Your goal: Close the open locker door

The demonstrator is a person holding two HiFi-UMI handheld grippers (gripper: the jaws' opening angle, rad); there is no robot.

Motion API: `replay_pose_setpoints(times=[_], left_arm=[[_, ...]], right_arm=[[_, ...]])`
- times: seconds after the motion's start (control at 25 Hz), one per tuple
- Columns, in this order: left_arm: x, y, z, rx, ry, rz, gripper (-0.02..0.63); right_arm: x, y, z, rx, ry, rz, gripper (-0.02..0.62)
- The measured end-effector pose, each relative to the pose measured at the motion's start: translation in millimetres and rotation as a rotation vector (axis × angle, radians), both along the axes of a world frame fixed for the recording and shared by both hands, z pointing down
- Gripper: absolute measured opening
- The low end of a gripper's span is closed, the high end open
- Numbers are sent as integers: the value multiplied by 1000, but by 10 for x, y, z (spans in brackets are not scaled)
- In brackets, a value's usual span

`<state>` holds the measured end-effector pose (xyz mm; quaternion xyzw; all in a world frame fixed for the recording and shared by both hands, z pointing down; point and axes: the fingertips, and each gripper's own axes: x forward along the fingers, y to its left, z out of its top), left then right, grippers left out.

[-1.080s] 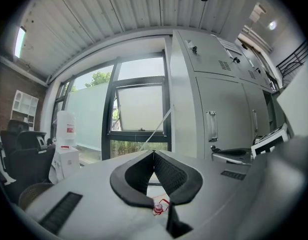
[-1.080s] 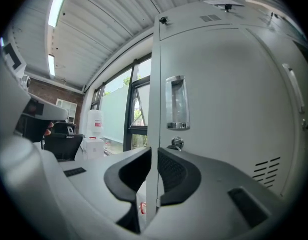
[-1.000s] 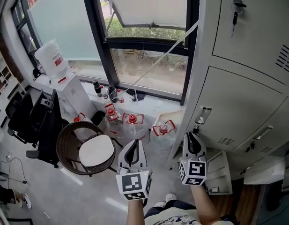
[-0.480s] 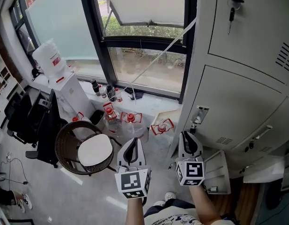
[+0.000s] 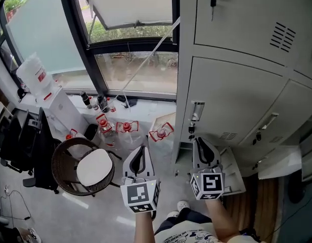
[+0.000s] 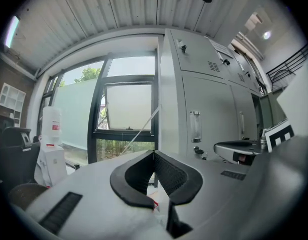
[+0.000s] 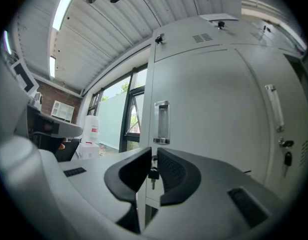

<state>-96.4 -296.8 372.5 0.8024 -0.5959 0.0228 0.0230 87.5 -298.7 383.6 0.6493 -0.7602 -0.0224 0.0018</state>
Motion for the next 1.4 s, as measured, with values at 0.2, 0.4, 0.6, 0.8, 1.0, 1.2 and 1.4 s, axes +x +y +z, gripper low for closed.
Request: replay_pose_setpoints(times=[0.2, 0.4, 0.6, 0.8, 1.0, 1.2, 1.4], left_arm=[[296, 132, 60, -9, 0, 112, 5], [625, 286, 154, -26, 5, 227, 5], [963, 465, 215, -37, 8, 332, 5], [1367, 652, 330, -62, 3, 431, 5], [1807, 872, 433, -84, -4, 518, 5], [2231, 1066, 521, -102, -15, 579, 5], [2594, 1258, 686, -140, -23, 605, 5]], right_arm=[[411, 359, 71, -14, -4, 139, 32], [836, 792, 127, -25, -3, 286, 32], [1267, 1277, 227, -47, -5, 430, 32], [1649, 1735, 359, -73, -14, 554, 32], [1946, 2111, 526, -113, -30, 616, 83], [2212, 2372, 743, -173, -41, 635, 83], [2369, 2504, 1097, -282, -41, 575, 83]])
